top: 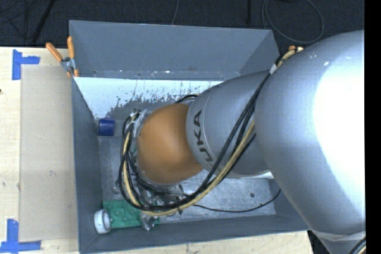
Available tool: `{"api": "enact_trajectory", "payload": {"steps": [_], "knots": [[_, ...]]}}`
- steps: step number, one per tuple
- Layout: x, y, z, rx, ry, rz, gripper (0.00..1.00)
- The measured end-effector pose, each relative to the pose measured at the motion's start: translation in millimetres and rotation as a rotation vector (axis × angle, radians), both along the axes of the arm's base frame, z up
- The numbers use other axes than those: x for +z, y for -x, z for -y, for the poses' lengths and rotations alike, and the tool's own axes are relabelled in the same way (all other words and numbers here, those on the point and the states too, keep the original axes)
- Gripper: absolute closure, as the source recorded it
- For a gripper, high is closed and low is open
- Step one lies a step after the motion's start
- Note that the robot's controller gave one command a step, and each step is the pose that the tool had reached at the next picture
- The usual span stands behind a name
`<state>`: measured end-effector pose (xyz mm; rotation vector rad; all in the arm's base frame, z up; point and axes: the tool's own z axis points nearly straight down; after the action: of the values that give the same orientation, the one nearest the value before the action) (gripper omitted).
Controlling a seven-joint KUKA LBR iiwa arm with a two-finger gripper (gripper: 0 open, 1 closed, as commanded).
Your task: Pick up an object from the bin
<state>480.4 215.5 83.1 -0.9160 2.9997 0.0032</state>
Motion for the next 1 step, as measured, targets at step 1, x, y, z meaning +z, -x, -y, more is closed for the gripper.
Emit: {"api": "enact_trajectory", "payload": {"steps": [1], "knots": [[-2.2,0.9,1.5,-0.002,0.002,-0.001,1.0]]}}
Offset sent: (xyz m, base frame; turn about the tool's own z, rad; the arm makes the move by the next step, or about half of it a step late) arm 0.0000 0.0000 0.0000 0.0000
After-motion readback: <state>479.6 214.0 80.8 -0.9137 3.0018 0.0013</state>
